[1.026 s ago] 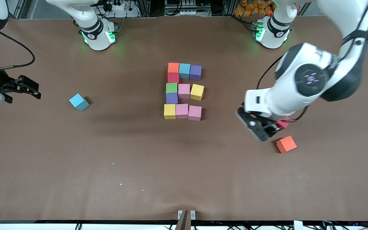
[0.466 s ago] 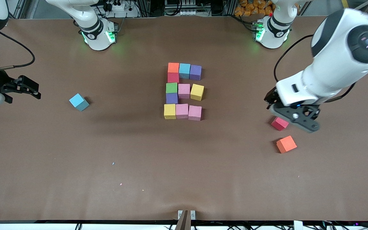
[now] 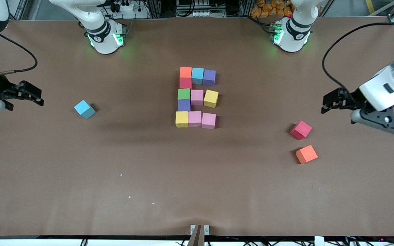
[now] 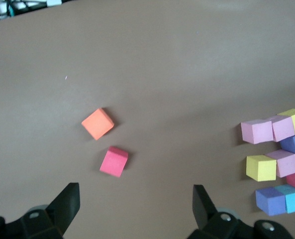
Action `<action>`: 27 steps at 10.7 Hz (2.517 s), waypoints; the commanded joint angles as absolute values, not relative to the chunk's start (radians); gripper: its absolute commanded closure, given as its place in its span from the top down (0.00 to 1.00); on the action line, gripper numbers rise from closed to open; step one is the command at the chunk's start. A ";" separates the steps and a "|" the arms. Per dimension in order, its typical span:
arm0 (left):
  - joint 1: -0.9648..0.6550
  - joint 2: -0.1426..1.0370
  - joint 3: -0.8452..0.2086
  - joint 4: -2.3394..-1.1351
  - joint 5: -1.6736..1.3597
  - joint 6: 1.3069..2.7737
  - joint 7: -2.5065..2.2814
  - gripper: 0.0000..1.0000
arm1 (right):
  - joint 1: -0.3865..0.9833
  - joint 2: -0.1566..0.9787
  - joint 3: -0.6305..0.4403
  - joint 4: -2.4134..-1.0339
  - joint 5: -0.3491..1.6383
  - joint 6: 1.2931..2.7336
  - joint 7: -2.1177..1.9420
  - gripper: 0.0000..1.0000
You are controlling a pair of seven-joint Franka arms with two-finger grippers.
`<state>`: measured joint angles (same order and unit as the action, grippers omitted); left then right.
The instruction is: Arrange 11 blocks into digit 3
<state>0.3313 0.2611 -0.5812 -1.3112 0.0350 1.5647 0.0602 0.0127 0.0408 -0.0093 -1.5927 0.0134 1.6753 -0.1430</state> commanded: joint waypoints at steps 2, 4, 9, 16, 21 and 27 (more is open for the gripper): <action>0.399 0.213 -0.578 -1.338 0.014 1.510 0.040 1.00 | 0.009 0.038 -0.006 -1.594 0.017 1.678 -0.138 1.00; 0.317 0.199 -0.464 -1.347 0.009 1.493 0.048 1.00 | 0.008 0.038 -0.006 -1.594 0.017 1.678 -0.138 1.00; -0.061 0.123 -0.042 -1.377 0.008 1.491 0.046 1.00 | 0.008 0.038 -0.006 -1.594 0.017 1.678 -0.138 1.00; -0.135 0.040 0.060 -1.456 -0.003 1.513 0.014 1.00 | 0.008 0.037 -0.008 -1.591 0.021 1.678 -0.137 1.00; -0.133 -0.035 0.075 -1.540 -0.009 1.514 0.009 1.00 | 0.003 0.037 -0.009 -1.591 0.021 1.675 -0.137 1.00; -0.132 -0.064 0.075 -1.563 -0.018 1.520 -0.031 1.00 | -0.002 0.026 -0.008 -1.588 0.021 1.669 -0.137 1.00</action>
